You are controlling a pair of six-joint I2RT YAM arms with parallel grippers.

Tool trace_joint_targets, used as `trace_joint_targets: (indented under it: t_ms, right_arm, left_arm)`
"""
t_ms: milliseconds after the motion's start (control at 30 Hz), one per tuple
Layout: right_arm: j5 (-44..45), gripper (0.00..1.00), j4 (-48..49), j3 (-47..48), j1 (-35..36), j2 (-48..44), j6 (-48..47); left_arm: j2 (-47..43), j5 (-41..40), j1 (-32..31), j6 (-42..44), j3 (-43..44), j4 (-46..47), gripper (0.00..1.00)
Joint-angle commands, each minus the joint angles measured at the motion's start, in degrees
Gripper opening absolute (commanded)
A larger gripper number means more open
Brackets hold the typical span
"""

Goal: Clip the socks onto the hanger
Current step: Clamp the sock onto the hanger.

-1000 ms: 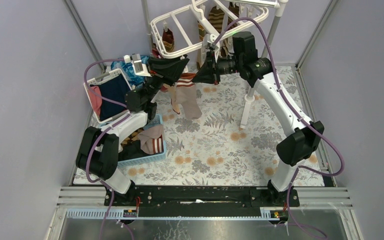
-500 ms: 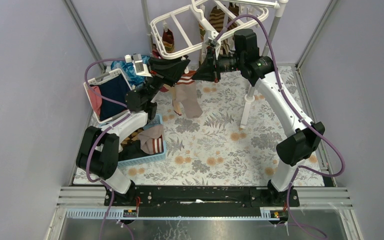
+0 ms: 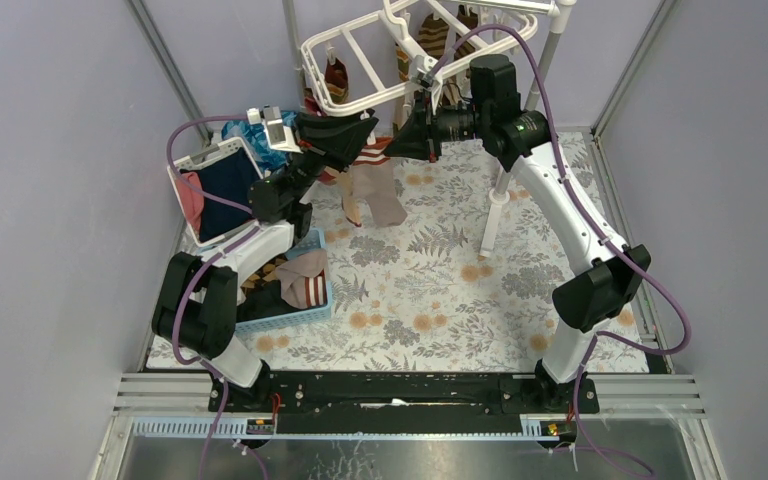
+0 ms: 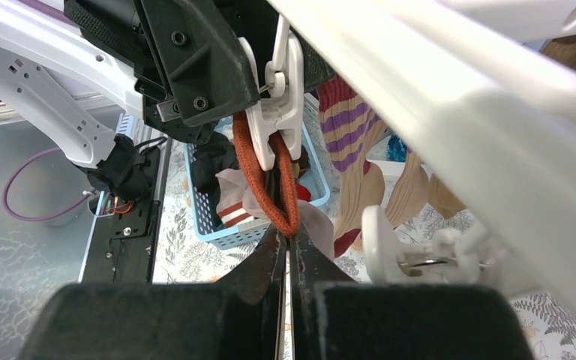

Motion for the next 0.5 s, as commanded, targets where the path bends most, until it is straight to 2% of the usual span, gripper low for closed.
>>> trace_joint_targets:
  t_ms: [0,167,467]
  right_arm:
    - [-0.2,0.00,2.7,3.1,0.5,-0.2,2.6]
    - [-2.9,0.00,6.1,2.0,0.5,-0.2,6.7]
    - [-3.0,0.00,7.2,0.6,0.5,-1.0,7.7]
  left_arm:
    - [1.0,1.5,0.4,-0.3,1.4,4.7,0.09]
    - [1.2,1.6,0.5,-0.2,1.2,4.7,0.09]
    - [1.5,1.9,0.6,-0.5,1.6,4.7,0.11]
